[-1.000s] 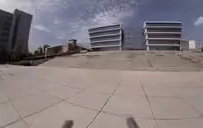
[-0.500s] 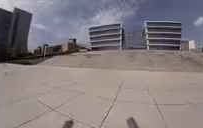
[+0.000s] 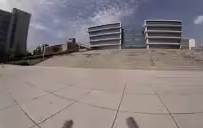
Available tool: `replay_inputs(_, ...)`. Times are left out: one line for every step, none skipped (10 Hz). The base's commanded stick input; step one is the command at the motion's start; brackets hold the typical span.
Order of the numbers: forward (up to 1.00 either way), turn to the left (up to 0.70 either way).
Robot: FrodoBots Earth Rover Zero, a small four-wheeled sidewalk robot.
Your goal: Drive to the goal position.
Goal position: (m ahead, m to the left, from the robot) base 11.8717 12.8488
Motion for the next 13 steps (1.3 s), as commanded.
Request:
replay_inputs(0.70,0.00)
replay_inputs(0.70,0.00)
replay_inputs(0.70,0.00)
replay_inputs(0.70,0.00)
replay_inputs(0.70,0.00)
replay_inputs(0.70,0.00)
replay_inputs(0.70,0.00)
replay_inputs(0.70,0.00)
replay_inputs(0.70,0.00)
replay_inputs(0.70,0.00)
replay_inputs(0.70,0.00)
replay_inputs(0.70,0.00)
replay_inputs(0.70,0.00)
